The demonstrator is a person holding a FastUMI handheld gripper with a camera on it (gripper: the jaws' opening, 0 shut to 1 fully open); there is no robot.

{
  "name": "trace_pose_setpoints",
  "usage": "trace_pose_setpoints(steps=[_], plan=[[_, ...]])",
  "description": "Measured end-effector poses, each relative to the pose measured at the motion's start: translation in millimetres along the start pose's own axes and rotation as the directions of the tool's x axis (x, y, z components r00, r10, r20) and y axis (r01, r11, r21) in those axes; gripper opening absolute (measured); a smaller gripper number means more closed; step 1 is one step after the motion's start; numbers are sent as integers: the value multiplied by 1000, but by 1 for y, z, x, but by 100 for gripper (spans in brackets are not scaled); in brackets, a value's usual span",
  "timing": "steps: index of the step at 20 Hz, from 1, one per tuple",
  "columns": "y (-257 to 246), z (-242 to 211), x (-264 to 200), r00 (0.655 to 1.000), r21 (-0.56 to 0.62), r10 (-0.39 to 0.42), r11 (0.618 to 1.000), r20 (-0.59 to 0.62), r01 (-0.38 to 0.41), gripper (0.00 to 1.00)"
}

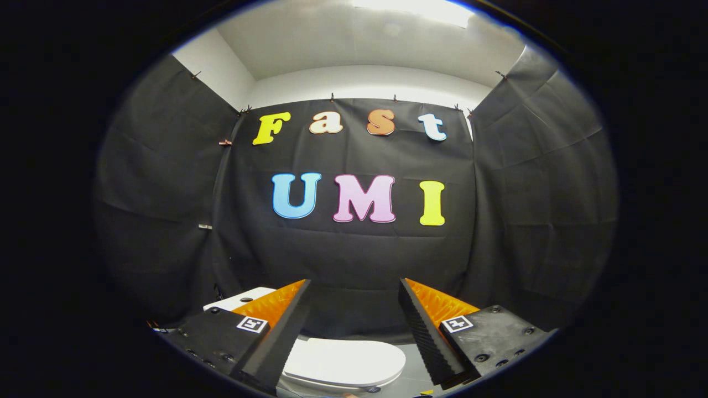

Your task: Open the toilet lid.

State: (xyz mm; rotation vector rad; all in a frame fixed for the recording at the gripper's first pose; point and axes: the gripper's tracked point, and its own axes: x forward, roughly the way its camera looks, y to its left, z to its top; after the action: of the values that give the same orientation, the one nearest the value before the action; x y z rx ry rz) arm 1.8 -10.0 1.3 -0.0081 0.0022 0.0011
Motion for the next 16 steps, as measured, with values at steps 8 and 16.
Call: trace_pose_setpoints(steps=[8, 16], plan=[[-10, -4, -2, 1000, 12, -24, 1000, -4, 24, 98], [-29, -35, 6, 997, 37, -55, 998, -59, 58, 98]])
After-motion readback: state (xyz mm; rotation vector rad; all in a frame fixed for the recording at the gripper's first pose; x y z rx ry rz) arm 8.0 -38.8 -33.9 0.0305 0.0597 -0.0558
